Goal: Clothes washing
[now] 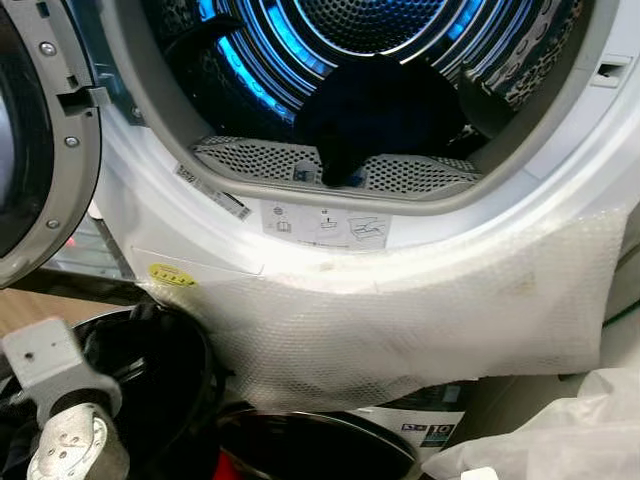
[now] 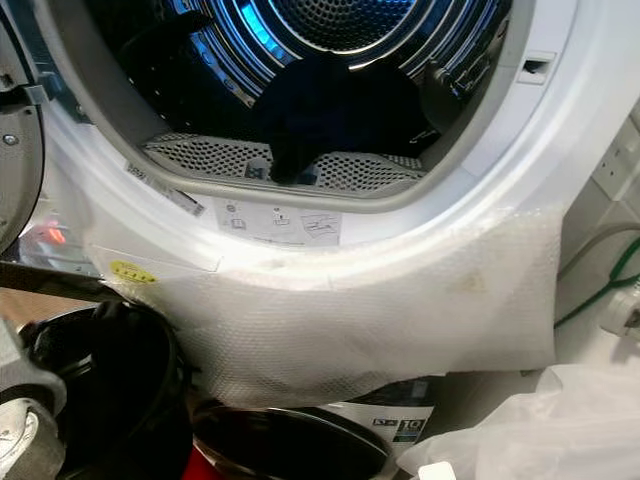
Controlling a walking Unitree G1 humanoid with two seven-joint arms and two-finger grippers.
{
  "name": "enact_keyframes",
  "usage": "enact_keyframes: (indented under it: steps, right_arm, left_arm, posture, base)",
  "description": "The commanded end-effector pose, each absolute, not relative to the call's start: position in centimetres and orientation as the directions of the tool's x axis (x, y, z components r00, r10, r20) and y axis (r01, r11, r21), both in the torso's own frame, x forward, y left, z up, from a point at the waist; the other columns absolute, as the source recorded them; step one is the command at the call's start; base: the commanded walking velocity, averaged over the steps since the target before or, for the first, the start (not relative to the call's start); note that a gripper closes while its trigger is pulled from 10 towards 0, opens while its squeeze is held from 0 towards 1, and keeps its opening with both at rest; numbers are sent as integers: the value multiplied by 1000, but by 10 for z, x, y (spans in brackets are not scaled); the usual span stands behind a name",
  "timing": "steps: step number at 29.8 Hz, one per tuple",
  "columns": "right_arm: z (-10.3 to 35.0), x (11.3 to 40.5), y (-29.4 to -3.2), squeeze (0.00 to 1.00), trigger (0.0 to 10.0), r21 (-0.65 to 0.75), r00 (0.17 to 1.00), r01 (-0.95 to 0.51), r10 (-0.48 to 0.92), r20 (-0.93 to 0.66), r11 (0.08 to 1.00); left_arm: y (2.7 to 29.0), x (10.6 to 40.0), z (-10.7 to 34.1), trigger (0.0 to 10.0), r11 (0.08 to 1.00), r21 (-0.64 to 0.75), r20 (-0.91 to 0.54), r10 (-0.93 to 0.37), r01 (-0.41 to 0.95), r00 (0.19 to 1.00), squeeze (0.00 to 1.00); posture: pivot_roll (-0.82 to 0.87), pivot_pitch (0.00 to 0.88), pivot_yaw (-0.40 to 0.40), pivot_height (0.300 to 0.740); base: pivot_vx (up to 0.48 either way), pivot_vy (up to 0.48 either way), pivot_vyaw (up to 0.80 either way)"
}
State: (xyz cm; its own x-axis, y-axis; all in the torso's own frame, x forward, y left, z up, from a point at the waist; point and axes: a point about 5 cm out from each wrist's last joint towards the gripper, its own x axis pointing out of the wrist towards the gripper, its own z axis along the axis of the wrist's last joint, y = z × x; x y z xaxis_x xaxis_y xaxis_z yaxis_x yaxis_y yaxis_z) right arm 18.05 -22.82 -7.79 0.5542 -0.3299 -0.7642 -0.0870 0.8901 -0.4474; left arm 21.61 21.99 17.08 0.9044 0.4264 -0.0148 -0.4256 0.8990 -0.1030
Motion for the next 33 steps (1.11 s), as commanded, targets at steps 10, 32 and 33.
enact_keyframes:
  steps: [10,32,33]
  right_arm:
    - [-80,179,-224,0,10000,-434,549,-98,-315,-774,895]
    - [-81,181,-215,0,10000,-408,551,-66,-308,-776,911]
    - [-81,181,-214,0,10000,-406,550,-62,-308,-776,912]
  left_arm:
    - [151,221,215,0,961,-19,256,-262,276,930,0]
    - [77,228,241,0,169,15,86,-982,986,167,0]
    - [72,237,255,0,160,67,119,-981,985,151,0]
  posture:
    - [262,0,2,740]
    - [226,0,28,740]
    - [217,0,31,740]
  base:
    - [0,0,0]
    - [0,0,0]
    - [0,0,0]
